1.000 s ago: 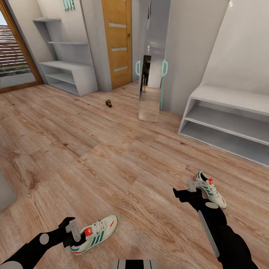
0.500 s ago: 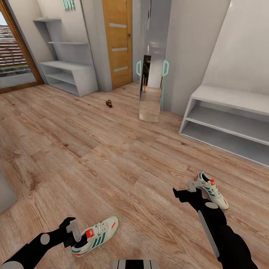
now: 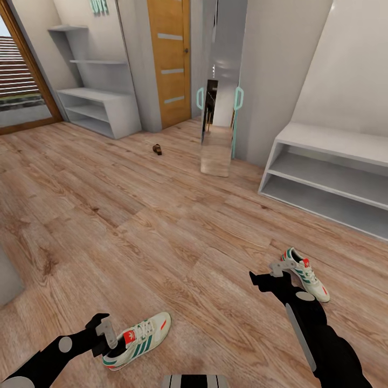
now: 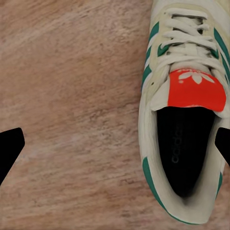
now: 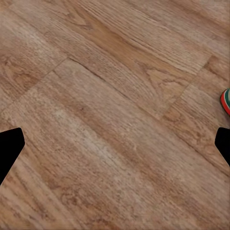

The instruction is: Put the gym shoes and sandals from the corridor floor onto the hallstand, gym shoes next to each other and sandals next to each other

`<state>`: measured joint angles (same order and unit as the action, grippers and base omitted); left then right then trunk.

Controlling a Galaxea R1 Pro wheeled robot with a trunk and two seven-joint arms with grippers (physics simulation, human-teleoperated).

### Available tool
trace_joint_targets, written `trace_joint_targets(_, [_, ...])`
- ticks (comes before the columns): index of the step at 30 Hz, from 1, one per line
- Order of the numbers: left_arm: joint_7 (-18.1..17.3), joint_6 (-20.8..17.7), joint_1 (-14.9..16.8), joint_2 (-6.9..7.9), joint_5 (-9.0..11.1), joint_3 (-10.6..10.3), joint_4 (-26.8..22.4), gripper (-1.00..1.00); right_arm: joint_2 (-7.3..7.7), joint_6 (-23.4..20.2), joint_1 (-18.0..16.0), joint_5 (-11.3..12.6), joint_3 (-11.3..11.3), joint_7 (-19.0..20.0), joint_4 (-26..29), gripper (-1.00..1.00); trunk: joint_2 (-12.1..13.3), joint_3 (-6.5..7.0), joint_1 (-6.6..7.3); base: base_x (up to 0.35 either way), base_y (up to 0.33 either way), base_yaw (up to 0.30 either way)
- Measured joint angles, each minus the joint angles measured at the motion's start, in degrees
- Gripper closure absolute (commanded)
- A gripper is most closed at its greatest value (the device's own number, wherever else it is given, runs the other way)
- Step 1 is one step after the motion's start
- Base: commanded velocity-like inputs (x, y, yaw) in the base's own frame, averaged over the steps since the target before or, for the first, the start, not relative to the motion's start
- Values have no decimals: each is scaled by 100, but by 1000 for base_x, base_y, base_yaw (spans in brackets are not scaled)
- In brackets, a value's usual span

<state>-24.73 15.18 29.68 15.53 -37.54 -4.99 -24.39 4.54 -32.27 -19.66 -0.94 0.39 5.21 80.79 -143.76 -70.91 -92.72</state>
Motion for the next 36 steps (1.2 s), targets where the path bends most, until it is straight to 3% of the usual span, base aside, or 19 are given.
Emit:
trace_joint_targets(5, [0, 1, 1, 0, -1, -2, 0, -100, 0, 3, 0, 0, -6, -1, 0, -100, -1, -24, -3, 0, 0, 0])
trace_joint_targets(21, [0, 14, 1, 4, -1, -8, -6, -100, 0, 6, 0, 0, -15, -11, 0, -100, -22, -484, -44, 0, 0, 0])
trace_joint_targets(36, [-4, 16, 1, -7, -51, -22, 0, -100, 0, 5, 0, 0, -15, -12, 0, -100, -25, -589, -49, 0, 0, 0])
